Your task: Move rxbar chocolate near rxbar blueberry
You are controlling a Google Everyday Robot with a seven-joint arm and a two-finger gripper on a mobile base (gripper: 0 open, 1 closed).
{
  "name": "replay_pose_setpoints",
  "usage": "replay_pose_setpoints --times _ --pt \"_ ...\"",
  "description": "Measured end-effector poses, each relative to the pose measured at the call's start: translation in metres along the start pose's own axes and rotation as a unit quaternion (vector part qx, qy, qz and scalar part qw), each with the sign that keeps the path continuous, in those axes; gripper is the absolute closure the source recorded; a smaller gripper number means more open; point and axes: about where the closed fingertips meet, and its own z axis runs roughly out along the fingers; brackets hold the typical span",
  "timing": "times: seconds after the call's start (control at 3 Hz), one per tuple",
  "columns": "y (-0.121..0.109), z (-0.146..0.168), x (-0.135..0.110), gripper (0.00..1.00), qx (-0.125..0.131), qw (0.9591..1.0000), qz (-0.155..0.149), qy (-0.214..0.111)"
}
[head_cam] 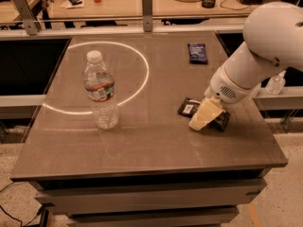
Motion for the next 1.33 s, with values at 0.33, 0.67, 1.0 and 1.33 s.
replay_pose_setpoints --times 0.33,0.67,1.0,1.33 --pt "0.0 -0.009 -0.003 0.87 0.0 1.0 0.0 0.0" --pt "-0.001 -0.014 -0.005 1.0 0.0 1.0 0.0 0.0" --pt "-0.011 -0.024 0.009 1.0 0.023 0.9996 0.013 -0.004" --pt "-0.031 -0.04 0.041 1.0 0.069 0.9954 0.065 -0.017"
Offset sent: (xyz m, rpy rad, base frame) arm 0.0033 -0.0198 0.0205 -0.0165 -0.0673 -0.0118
